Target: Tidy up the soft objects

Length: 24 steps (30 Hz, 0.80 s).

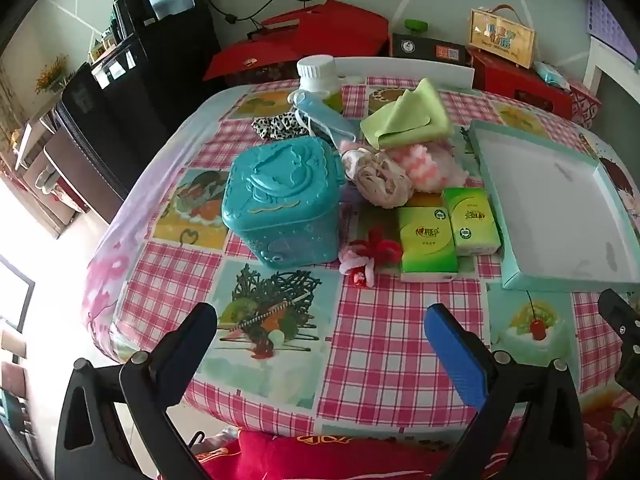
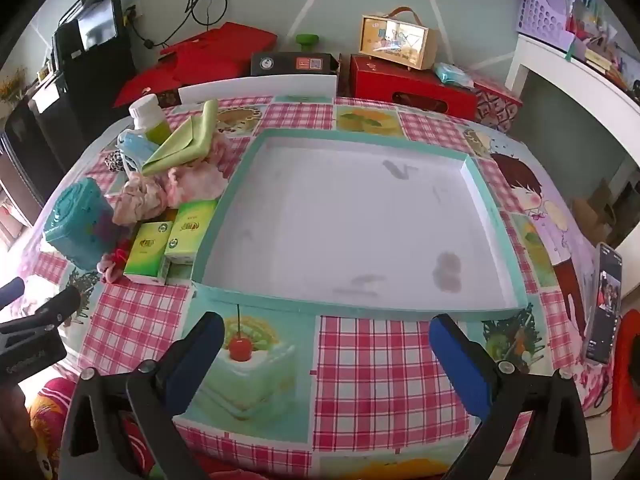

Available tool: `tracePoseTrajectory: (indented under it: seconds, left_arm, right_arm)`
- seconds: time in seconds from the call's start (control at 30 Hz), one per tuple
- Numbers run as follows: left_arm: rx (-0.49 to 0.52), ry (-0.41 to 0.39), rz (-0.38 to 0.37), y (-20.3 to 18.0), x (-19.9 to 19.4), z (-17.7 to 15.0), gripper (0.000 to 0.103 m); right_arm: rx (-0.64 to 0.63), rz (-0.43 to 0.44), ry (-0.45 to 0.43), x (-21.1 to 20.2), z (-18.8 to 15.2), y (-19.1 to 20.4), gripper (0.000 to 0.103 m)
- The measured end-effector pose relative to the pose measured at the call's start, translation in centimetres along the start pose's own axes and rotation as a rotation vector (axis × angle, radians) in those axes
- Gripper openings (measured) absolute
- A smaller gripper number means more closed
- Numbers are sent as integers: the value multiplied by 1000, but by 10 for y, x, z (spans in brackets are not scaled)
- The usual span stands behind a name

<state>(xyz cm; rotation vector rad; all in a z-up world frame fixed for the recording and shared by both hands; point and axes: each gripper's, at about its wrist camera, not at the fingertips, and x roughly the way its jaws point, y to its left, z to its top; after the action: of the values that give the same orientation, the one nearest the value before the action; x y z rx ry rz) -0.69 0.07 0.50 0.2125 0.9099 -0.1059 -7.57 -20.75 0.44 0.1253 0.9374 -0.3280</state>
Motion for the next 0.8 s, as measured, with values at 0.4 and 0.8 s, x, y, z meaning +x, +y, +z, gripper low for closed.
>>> tracePoseTrajectory:
  seconds: [0.4,0.8]
  left_arm:
    - [15,44,2,-1,9,3,103]
    - [16,50,6,-1,11,1,103]
  right_arm:
    - [-40,-30,1,0,2,4,103]
    - [-48,-42,-4,-1,1,7,103]
